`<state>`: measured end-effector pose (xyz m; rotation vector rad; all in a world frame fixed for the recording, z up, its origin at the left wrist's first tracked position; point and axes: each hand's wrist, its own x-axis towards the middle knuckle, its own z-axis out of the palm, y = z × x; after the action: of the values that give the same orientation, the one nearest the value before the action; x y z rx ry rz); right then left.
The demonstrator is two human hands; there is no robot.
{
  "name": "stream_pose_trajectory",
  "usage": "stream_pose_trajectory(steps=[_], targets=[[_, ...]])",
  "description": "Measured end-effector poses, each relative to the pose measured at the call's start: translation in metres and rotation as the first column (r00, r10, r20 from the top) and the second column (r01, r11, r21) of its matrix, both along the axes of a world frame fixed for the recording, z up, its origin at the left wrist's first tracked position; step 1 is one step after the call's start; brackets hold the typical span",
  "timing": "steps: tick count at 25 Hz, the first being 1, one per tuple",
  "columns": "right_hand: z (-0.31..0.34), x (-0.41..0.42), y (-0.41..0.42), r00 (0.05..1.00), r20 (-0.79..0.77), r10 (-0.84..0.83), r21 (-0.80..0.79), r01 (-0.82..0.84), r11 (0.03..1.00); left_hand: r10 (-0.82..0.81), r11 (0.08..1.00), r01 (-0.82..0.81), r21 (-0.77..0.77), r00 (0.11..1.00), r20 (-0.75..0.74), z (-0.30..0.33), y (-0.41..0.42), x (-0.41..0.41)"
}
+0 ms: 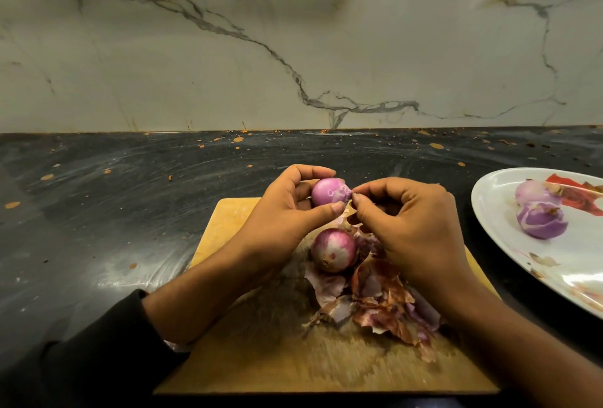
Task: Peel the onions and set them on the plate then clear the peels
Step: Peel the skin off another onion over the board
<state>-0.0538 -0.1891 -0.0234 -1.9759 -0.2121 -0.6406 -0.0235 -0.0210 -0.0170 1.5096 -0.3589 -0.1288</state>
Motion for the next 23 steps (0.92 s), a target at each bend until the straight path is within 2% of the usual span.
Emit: stream_pose_trajectory(steps=[6,9,13,19,21,23], targets=[[0.004,-0.002,0.002,0.999,-0.004,-0.038,-0.005,0.038,0.999,-0.035,0.999,0.034,0.024,0.999,0.035,0.001,0.000,0.000],[0.006,0.000,0.002,0.994,-0.102,0.049,0.189,-0.029,0.982,-0.064,0.997,0.063,-0.042,0.998,-0.028,0.001,0.000,0.000],[0.012,0.001,0.001,0.947,-0.211,0.244,0.491,-0.113,0.864,-0.164,0.958,0.108,-0.265,0.966,-0.200,0.003,-0.002,0.000],[0.012,0.008,0.001,0.865,-0.287,0.411,0.692,-0.109,0.714,-0.210,0.914,0.098,-0.393,0.944,-0.253,0.003,-0.003,0.005],[0.011,0.010,0.000,0.840,-0.303,0.450,0.707,-0.119,0.697,-0.214,0.908,0.092,-0.410,0.941,-0.263,0.004,-0.003,0.005],[0.012,0.009,0.001,0.843,-0.346,0.412,0.615,-0.128,0.778,-0.212,0.906,0.083,-0.415,0.938,-0.273,0.004,-0.003,0.005]])
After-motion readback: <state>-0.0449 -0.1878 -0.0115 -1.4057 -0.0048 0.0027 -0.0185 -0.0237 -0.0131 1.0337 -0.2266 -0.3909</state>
